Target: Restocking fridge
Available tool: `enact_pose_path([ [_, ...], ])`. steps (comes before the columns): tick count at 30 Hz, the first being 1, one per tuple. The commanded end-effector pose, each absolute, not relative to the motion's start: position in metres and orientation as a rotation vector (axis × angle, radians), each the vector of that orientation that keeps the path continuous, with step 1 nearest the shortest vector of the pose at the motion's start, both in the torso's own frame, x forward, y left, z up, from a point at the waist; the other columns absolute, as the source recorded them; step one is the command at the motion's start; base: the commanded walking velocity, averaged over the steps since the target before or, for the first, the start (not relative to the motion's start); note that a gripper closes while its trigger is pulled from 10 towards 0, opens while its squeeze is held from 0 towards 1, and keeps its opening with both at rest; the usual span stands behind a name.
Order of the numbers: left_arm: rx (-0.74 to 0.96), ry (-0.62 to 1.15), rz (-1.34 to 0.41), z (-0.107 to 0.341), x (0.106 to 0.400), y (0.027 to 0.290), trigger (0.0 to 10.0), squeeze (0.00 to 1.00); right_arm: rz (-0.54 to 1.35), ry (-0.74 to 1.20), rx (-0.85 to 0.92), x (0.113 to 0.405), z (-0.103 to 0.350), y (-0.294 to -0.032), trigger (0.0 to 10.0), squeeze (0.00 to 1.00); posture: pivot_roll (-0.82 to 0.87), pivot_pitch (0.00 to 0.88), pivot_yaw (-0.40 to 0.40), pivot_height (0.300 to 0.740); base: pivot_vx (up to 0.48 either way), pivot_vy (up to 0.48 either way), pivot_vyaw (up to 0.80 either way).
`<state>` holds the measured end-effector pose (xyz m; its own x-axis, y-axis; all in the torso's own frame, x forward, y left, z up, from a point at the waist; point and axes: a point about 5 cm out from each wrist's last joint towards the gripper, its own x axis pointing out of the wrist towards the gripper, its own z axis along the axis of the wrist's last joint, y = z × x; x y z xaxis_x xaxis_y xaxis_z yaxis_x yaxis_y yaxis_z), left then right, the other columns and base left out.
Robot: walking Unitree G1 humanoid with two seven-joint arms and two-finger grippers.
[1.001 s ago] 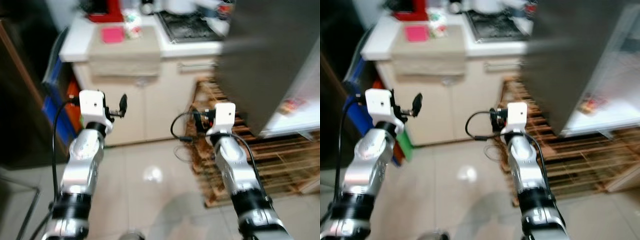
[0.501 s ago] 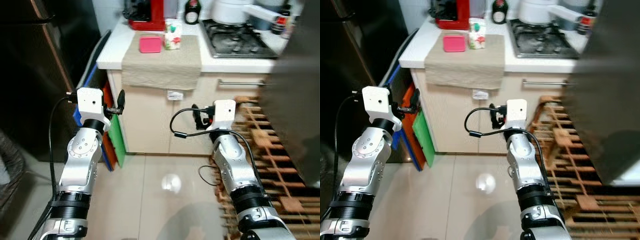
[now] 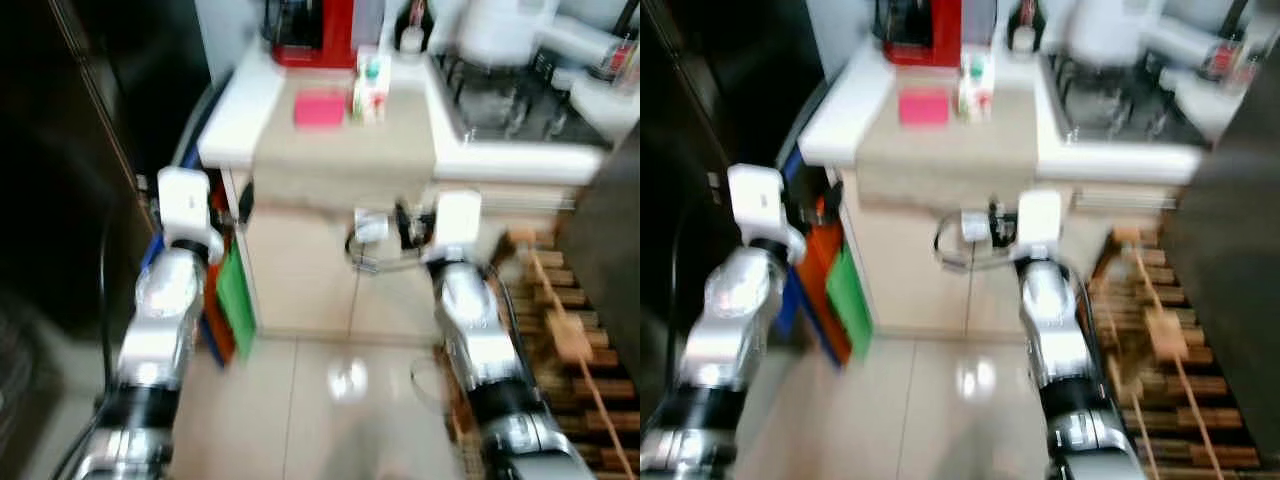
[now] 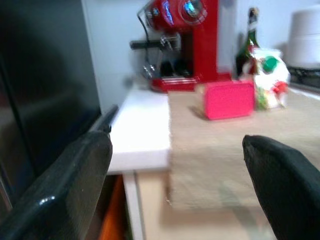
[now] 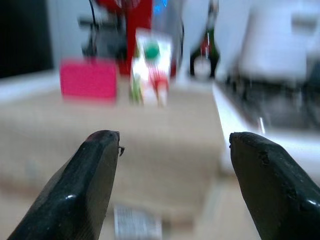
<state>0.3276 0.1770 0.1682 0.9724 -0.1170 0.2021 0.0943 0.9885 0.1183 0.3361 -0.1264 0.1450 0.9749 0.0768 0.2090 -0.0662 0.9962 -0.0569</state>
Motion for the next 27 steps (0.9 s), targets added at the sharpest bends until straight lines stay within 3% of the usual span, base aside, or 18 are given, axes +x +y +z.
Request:
enact_pose_path([
  [1, 0.130, -0.234, -0.107, 0.173, 0.327, 0.183, 10.0, 0.00, 0.058, -0.318, -0.049, 0.338, 0.169, -0.119, 10.0, 0.00, 0.08, 0.000, 0.042, 0.740, 0.480, 0.000, 0.00],
  [6, 0.117, -0.250, -0.152, 0.175, 0.326, 0.178, 10.0, 0.00, 0.022, -0.303, -0.052, 0.340, 0.167, -0.125, 10.0, 0.00, 0.07, 0.000, 0.039, 0.740, 0.480, 0.000, 0.00],
  [9, 0.020, -0.221, -0.166, 0.175, 0.327, 0.178, 10.0, 0.00, 0.012, -0.228, -0.035, 0.339, 0.155, -0.128, 10.0, 0.00, 0.07, 0.000, 0.039, 0.740, 0.480, 0.000, 0.00],
  [13, -0.091, -0.112, -0.140, 0.159, 0.325, 0.189, 10.0, 0.00, 0.007, -0.183, -0.030, 0.335, 0.148, -0.132, 10.0, 0.00, 0.07, 0.000, 0.038, 0.740, 0.480, 0.000, -0.69],
  [17, -0.095, -0.032, -0.180, 0.143, 0.313, 0.188, 10.0, 0.00, -0.012, -0.116, -0.038, 0.324, 0.131, -0.144, 10.0, 0.00, 0.07, 0.000, 0.026, 0.740, 0.480, 0.000, -0.60],
  [27, -0.041, -0.101, -0.223, 0.156, 0.312, 0.181, 10.0, 0.00, -0.035, -0.144, -0.082, 0.317, 0.136, -0.152, 10.0, 0.00, 0.06, 0.000, 0.015, 0.740, 0.000, 0.000, 0.00],
])
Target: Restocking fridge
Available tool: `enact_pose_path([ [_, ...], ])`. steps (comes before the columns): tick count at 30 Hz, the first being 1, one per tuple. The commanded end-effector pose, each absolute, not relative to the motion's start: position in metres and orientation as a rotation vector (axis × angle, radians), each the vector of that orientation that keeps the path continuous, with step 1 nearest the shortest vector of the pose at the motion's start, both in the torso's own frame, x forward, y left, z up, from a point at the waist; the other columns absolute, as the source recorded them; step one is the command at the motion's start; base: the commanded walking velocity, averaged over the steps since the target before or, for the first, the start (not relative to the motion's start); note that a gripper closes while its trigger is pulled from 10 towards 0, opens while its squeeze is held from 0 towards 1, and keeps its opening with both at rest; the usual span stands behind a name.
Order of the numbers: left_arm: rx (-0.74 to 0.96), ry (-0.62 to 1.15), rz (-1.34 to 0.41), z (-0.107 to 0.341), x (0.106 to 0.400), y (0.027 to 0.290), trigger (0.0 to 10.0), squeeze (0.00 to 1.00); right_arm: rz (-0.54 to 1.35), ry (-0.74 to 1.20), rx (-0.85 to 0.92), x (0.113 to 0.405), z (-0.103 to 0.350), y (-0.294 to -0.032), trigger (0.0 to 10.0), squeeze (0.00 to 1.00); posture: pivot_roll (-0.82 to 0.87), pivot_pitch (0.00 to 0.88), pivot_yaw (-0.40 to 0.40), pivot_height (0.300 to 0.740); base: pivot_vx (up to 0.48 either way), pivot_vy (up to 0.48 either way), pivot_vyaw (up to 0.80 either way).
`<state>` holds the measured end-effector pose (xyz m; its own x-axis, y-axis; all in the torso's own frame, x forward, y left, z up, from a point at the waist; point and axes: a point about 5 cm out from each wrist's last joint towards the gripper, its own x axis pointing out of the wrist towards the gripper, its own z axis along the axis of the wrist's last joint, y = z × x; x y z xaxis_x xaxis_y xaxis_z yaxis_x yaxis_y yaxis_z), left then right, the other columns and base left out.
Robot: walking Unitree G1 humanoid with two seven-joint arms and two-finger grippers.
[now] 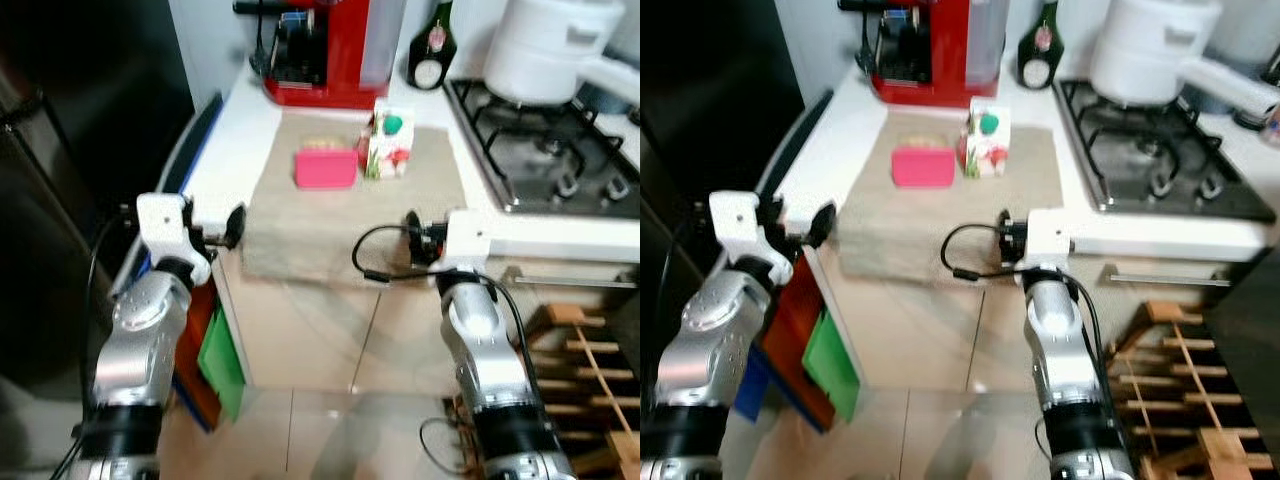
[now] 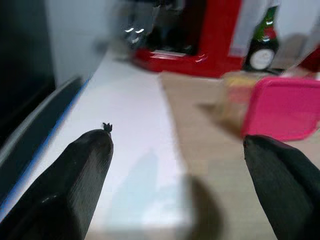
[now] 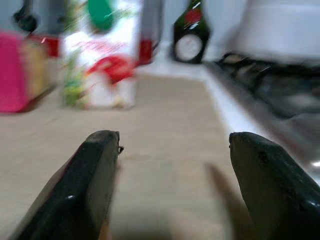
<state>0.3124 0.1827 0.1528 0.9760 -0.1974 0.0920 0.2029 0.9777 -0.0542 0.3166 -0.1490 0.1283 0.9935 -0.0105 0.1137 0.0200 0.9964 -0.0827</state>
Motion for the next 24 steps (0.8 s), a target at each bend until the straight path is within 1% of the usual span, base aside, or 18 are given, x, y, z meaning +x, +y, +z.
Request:
enact_pose_path([
  [1, -0.039, -0.103, -0.223, 0.157, 0.313, 0.181, 10.0, 0.00, -0.035, -0.145, -0.082, 0.318, 0.136, -0.152, 10.0, 0.00, 0.06, 0.000, 0.015, 0.740, 0.000, 0.000, 0.00],
  [9, 0.004, -0.094, -0.240, 0.151, 0.311, 0.178, 10.0, 0.00, -0.012, -0.111, -0.087, 0.321, 0.129, -0.149, 10.0, 0.00, 0.06, 0.000, 0.012, 0.740, 0.000, 0.000, 0.00],
  [13, 0.081, -0.024, -0.242, 0.137, 0.308, 0.180, 10.0, 0.00, 0.016, -0.047, -0.027, 0.319, 0.117, -0.149, 10.0, 0.00, 0.07, 0.000, 0.006, 0.740, 0.000, 0.000, 0.00],
  [17, 0.102, -0.002, -0.263, 0.131, 0.306, 0.177, 10.0, 0.00, 0.052, -0.002, 0.025, 0.315, 0.108, -0.147, 10.0, 0.00, 0.07, 0.000, 0.001, 0.740, 0.000, 0.000, 0.00],
  [24, 0.104, 0.006, -0.275, 0.127, 0.306, 0.174, 10.0, 0.00, 0.088, 0.009, 0.023, 0.310, 0.104, -0.147, 10.0, 0.00, 0.06, 0.000, -0.001, 0.740, 0.000, 0.000, 0.00],
])
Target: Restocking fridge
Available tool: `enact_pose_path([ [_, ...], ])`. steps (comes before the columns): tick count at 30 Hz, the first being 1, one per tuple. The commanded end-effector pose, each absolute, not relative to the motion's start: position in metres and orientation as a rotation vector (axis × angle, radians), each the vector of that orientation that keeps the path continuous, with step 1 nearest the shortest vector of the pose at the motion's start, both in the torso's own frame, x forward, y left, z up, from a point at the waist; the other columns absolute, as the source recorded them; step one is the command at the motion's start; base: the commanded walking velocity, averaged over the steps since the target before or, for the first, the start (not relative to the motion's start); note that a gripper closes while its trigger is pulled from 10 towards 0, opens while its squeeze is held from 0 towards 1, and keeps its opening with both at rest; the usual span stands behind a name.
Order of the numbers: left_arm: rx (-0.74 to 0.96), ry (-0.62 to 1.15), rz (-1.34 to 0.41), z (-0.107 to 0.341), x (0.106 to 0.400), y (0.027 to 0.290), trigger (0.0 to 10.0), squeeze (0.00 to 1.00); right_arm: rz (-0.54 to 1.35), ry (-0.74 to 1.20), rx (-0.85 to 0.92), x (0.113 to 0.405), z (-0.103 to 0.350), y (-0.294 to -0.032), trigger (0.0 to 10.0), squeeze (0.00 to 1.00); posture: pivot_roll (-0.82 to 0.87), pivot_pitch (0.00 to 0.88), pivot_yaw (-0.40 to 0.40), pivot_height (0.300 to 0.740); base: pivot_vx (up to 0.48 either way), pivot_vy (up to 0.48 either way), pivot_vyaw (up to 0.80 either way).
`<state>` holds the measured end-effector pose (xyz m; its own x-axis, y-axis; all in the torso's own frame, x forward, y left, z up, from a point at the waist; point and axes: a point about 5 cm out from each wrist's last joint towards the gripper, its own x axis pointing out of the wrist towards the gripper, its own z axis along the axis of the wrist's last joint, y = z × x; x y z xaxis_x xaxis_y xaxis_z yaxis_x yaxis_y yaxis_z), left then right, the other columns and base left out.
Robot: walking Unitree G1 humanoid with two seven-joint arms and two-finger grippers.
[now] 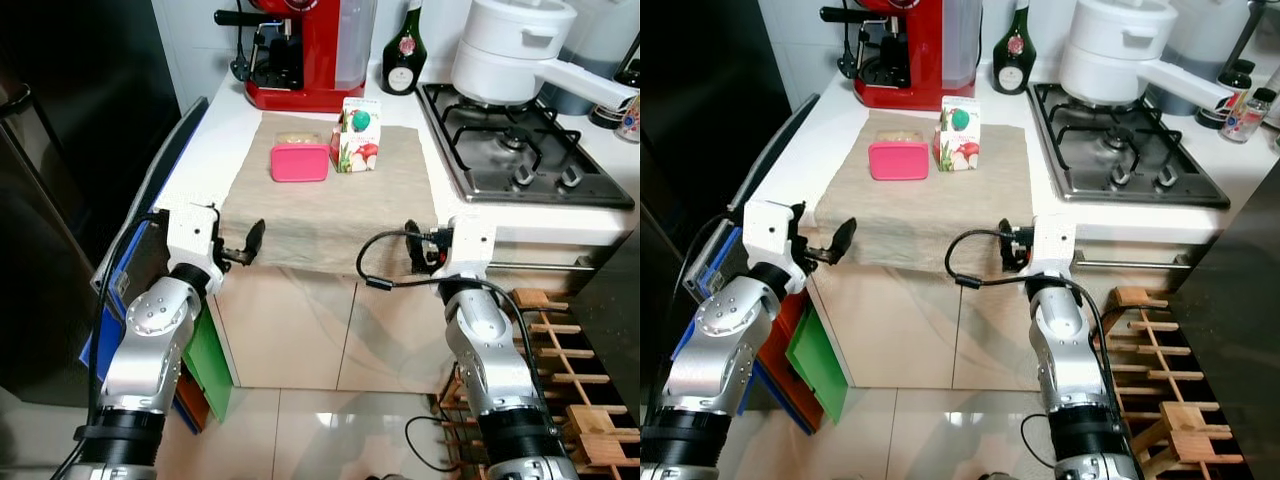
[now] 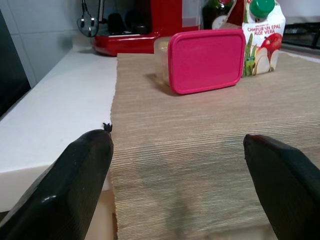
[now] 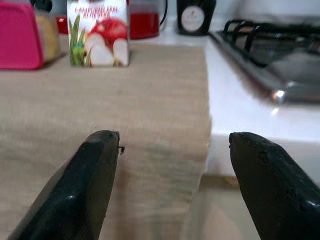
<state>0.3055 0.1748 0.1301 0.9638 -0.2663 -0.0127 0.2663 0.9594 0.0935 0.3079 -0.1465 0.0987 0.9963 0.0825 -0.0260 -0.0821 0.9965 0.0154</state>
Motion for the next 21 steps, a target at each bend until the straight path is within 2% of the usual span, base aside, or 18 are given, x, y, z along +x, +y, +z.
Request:
enact_pose_path([
  [1, 0.104, 0.006, -0.275, 0.127, 0.306, 0.174, 10.0, 0.00, 0.088, 0.009, 0.023, 0.310, 0.104, -0.147, 10.0, 0.00, 0.06, 0.000, -0.001, 0.740, 0.000, 0.000, 0.00],
  [11, 0.083, -0.037, -0.278, 0.131, 0.309, 0.172, 10.0, 0.00, 0.081, -0.002, -0.004, 0.316, 0.107, -0.152, 10.0, 0.00, 0.06, 0.000, -0.004, 0.740, 0.000, 0.000, 0.00],
  [21, 0.091, -0.060, -0.274, 0.134, 0.313, 0.172, 10.0, 0.00, 0.109, -0.032, -0.005, 0.323, 0.115, -0.143, 10.0, 0.00, 0.06, 0.000, -0.008, 0.740, 0.000, 0.000, 0.00],
])
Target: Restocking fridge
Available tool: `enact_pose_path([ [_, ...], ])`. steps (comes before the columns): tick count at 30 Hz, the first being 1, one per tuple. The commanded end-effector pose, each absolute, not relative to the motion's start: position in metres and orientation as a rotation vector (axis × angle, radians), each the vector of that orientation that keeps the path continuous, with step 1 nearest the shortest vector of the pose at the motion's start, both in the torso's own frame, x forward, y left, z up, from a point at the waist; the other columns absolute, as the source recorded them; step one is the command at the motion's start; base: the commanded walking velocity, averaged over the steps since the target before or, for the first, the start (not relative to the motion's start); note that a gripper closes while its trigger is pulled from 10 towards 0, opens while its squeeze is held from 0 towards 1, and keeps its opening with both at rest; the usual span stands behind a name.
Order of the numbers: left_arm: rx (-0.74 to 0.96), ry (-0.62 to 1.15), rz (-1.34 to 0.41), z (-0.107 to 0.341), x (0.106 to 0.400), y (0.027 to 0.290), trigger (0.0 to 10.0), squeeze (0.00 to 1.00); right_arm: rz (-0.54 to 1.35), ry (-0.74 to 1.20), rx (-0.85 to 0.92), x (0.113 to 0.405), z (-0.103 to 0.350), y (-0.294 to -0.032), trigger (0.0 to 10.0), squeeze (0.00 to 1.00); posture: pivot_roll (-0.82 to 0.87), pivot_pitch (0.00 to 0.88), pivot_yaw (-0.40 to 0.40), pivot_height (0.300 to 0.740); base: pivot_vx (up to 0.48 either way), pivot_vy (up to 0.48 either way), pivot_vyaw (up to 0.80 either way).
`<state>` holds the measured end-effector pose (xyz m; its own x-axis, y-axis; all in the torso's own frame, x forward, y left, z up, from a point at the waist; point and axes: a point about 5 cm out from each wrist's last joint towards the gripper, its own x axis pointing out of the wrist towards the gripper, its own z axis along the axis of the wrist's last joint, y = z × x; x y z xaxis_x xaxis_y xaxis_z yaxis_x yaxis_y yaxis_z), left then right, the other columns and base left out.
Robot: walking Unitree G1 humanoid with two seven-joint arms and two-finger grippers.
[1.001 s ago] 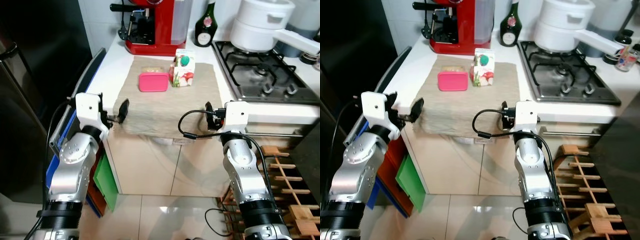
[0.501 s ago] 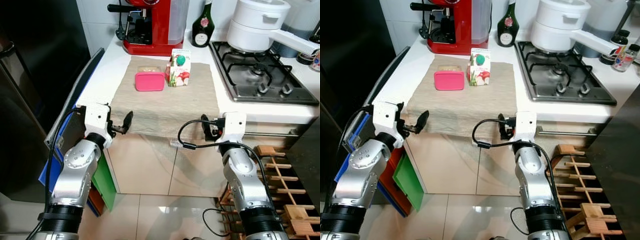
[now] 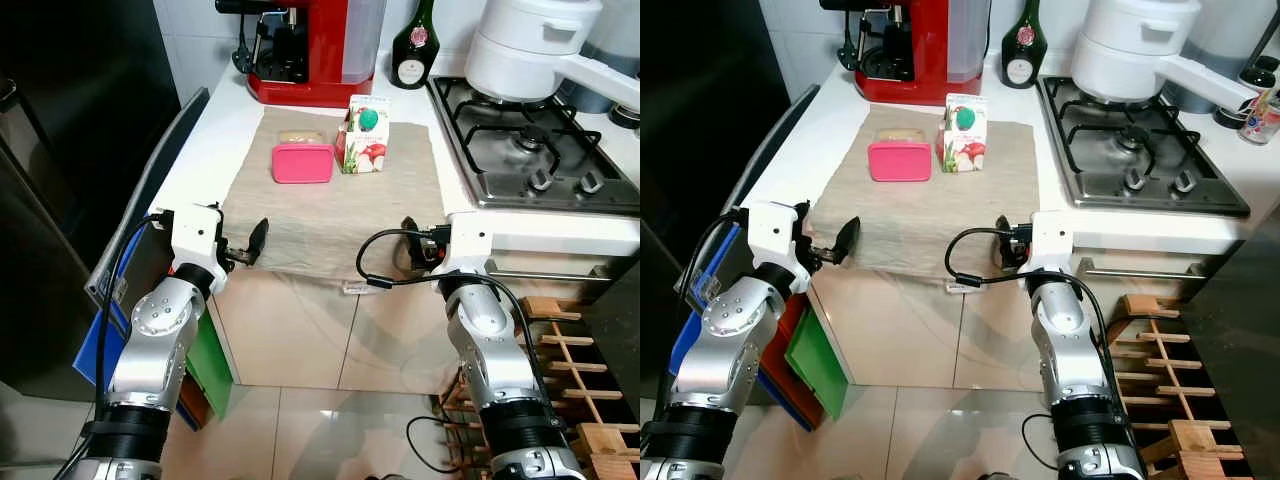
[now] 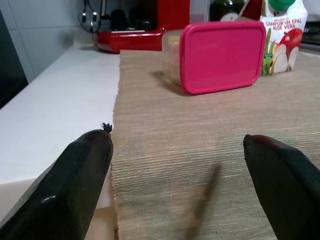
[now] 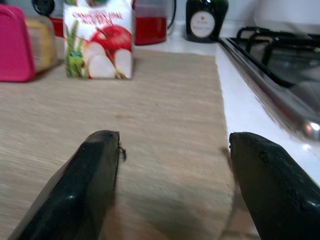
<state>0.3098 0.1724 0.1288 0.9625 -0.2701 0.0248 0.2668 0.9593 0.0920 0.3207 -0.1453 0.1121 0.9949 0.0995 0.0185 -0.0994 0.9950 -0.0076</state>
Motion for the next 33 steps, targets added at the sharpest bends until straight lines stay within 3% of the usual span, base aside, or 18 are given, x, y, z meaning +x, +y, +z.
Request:
enact_pose_path([
  [1, 0.090, -0.063, -0.276, 0.135, 0.313, 0.171, 10.0, 0.00, 0.109, -0.036, 0.000, 0.324, 0.116, -0.142, 10.0, 0.00, 0.06, 0.000, -0.007, 0.740, 0.000, 0.000, 0.00],
  [17, 0.093, -0.086, -0.297, 0.138, 0.319, 0.164, 10.0, 0.00, 0.196, -0.193, 0.039, 0.362, 0.169, -0.100, 10.0, 0.00, 0.07, 0.000, -0.007, 0.740, 0.000, 0.000, 0.00],
  [33, 0.092, -0.101, -0.312, 0.139, 0.317, 0.160, 10.0, 0.00, 0.125, -0.184, 0.050, 0.368, 0.165, -0.106, 10.0, 0.00, 0.07, 0.000, 0.010, 0.740, 0.000, 0.000, 0.00],
])
